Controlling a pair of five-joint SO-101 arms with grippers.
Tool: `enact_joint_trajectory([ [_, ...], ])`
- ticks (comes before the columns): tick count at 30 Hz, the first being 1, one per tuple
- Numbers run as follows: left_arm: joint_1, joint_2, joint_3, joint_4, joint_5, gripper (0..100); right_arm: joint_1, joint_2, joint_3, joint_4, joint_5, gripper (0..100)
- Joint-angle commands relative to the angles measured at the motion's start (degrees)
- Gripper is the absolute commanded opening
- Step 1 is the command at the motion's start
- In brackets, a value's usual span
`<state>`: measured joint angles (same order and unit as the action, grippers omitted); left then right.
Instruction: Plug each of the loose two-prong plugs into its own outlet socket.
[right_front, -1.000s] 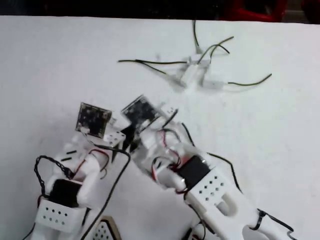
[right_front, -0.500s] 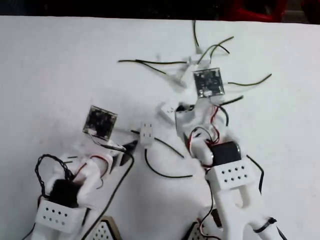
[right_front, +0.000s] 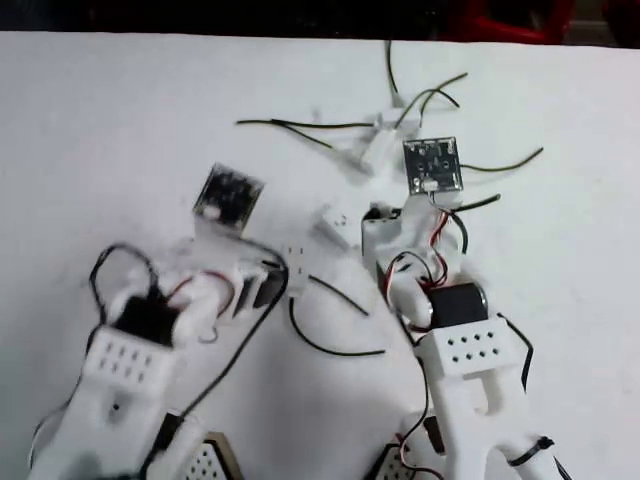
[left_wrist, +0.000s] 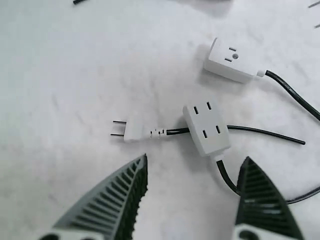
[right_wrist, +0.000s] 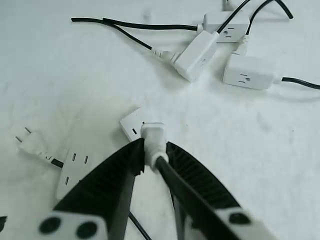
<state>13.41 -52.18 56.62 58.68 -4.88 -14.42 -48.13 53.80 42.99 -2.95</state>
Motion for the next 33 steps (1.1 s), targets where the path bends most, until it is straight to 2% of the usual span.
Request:
enact_joint_trajectory([
  [1, 1.01, 14.37, -9.76, 0.18, 4.04, 29, 0.48, -0.92, -0.18, -1.19, -0.44, 1.7],
  [8, 1.01, 33.01, -18.37, -1.93, 7.74, 29, 3.91, -0.92, 1.05, -4.26, -0.44, 1.7],
  [14, 3.03, 45.93, -25.76, -2.37, 8.79, 29, 4.0, -0.92, 1.14, -4.35, -0.44, 1.7],
  [19, 6.29, 53.32, -30.33, -2.29, 8.97, 29, 4.0, -0.92, 1.14, -4.18, -0.44, 1.7],
  [24, 5.85, 58.24, -33.67, -2.55, 8.97, 28, 4.0, -0.92, 1.23, -4.09, -0.44, 1.7],
  [27, 5.85, 60.88, -34.37, -2.73, 7.82, 20, 4.0, -0.92, 1.23, -4.0, -0.44, 1.7],
  [30, 6.29, 61.93, -34.81, -2.55, 1.67, 11, 4.0, -0.92, 1.23, -4.0, -0.44, 1.7],
  [33, 6.2, 59.91, -34.73, -2.11, -3.52, 7, 4.0, -0.92, 1.23, -4.0, -0.44, 1.7],
])
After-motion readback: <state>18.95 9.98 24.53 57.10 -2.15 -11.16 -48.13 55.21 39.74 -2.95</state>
